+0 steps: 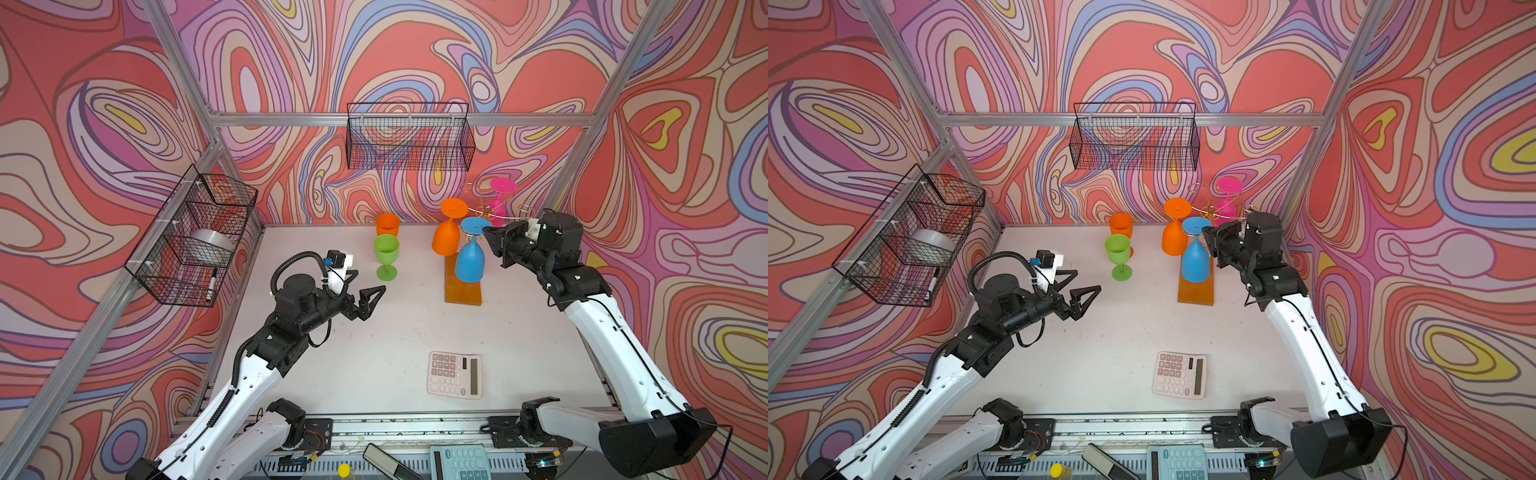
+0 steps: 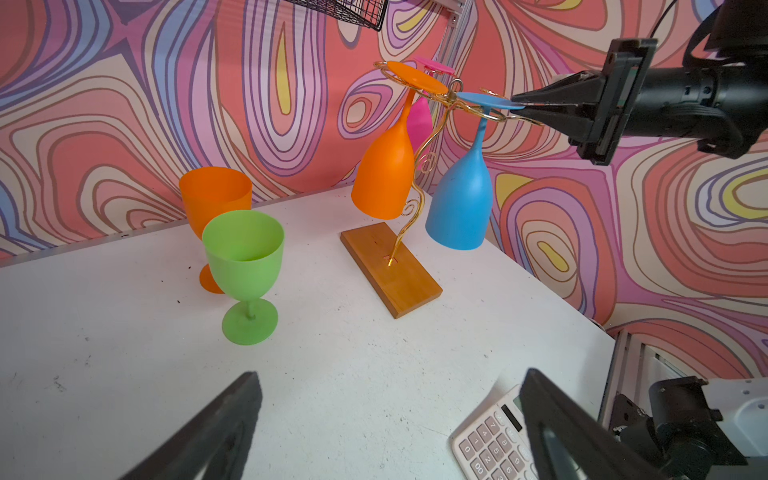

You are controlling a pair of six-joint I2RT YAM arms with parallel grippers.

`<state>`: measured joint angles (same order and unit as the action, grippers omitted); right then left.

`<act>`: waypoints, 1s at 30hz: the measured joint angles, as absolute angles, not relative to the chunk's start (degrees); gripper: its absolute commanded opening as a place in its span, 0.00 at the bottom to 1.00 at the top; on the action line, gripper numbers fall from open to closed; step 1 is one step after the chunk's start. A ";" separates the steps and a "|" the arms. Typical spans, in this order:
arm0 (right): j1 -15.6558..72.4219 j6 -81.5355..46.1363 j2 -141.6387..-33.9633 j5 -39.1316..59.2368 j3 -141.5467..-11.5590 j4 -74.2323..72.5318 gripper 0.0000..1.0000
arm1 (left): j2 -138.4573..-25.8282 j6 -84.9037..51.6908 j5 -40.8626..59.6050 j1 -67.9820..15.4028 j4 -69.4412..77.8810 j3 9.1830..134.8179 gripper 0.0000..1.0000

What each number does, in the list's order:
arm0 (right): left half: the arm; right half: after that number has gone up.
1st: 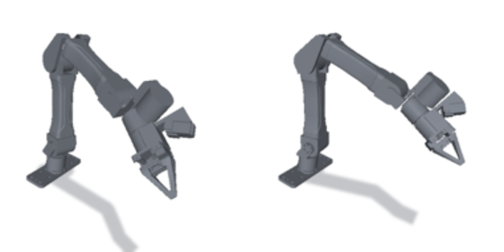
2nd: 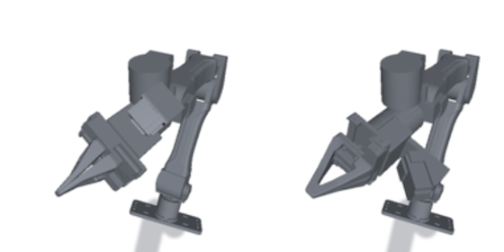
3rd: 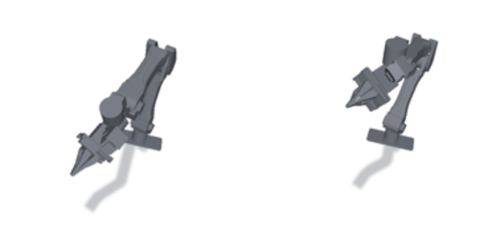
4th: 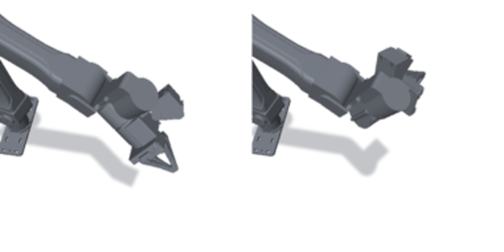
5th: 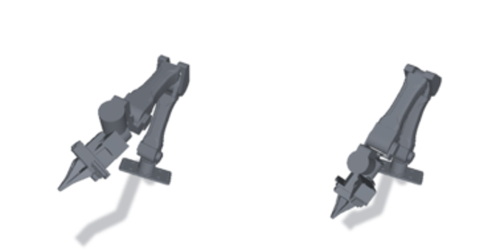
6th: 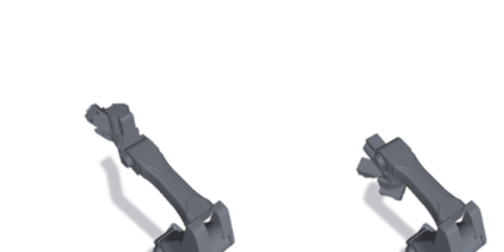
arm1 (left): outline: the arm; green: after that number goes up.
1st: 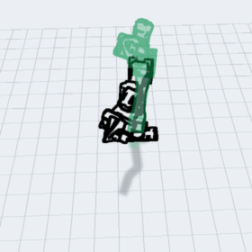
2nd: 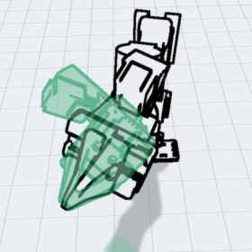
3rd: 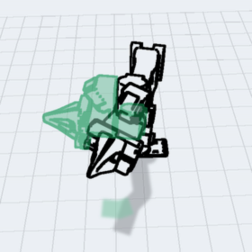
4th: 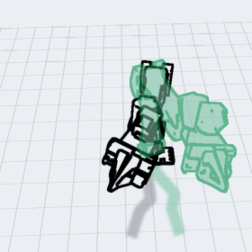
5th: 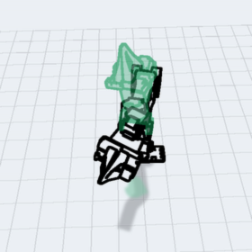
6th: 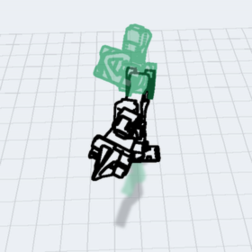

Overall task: Take the wine glass off the wine glass rack
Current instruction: 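Close the right gripper on the blue glass foot hanging on the rack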

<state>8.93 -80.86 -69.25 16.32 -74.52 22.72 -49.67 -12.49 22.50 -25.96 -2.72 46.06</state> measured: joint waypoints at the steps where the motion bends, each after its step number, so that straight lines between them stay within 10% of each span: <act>1: 8.93 -80.95 -69.28 16.32 -74.50 22.55 0.10 | -49.67 -12.49 22.50 -25.96 -2.70 46.06 0.97; 30: 8.93 -81.30 -70.17 15.31 -74.00 21.02 0.00 | -49.67 -12.64 22.50 -25.96 -2.70 46.06 0.97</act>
